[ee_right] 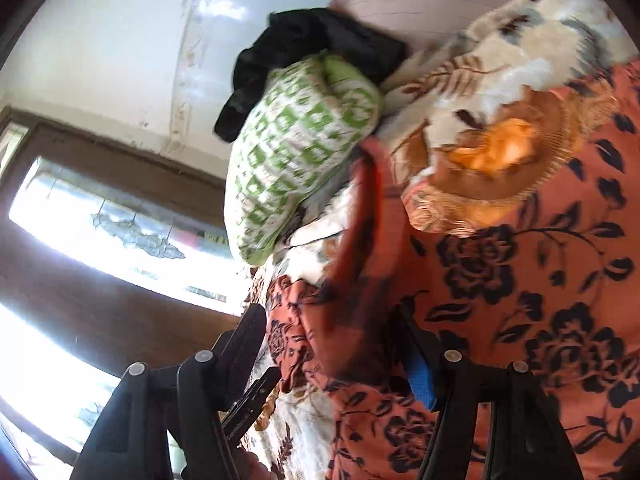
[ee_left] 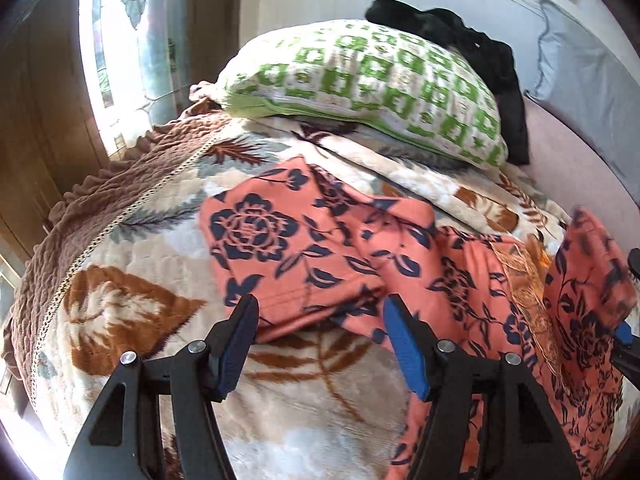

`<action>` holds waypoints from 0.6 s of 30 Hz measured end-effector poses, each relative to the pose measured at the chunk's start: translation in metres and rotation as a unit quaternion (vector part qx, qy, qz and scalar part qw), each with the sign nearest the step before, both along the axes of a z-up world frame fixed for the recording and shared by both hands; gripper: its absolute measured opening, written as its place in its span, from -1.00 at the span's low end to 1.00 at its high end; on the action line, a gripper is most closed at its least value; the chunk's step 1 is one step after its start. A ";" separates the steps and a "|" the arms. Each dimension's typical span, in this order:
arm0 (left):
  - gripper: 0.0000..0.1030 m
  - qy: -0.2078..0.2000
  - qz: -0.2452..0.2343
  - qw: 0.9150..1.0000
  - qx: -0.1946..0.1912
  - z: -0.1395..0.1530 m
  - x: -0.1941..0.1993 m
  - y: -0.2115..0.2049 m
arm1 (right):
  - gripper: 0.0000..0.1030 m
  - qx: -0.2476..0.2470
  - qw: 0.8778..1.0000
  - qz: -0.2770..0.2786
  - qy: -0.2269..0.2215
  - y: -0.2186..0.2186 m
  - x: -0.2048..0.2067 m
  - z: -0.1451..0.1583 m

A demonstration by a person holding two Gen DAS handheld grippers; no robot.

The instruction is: Fold small clothes

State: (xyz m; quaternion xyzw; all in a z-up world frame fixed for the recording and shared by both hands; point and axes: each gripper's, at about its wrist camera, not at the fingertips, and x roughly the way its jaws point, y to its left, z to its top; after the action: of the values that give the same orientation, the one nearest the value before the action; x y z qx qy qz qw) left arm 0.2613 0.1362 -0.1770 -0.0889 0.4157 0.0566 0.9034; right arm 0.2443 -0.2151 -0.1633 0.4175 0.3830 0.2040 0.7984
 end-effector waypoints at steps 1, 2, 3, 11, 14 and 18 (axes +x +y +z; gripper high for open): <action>0.28 0.001 0.012 1.000 -0.002 0.000 0.001 0.010 | 0.31 -0.012 1.000 0.013 -0.012 0.014 0.001 0.009; 0.28 0.001 0.025 1.000 -0.006 0.001 0.001 0.020 | 0.31 -0.022 0.999 0.022 -0.021 0.026 0.001 0.014; 0.28 0.002 0.036 0.999 -0.010 0.002 0.001 0.030 | 0.31 -0.032 0.999 0.026 -0.026 0.034 0.000 0.016; 0.28 0.012 0.134 0.990 -0.032 0.002 -0.007 0.100 | -0.25 -0.123 0.989 0.024 0.081 0.052 0.010 -0.052; 0.28 0.024 0.173 0.984 -0.038 0.000 -0.012 0.123 | -0.27 -0.172 0.972 0.033 0.154 0.063 0.018 -0.085; 0.28 0.032 0.222 0.974 -0.041 -0.002 -0.018 0.148 | -0.16 -0.188 0.973 0.055 0.124 0.087 0.021 -0.056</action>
State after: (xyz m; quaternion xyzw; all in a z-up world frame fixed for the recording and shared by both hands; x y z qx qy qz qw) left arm 0.2432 0.2844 -0.1787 -0.2144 0.4163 0.2414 0.8499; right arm 0.2657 -0.1280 -0.2198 0.2602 0.5331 0.1185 0.7963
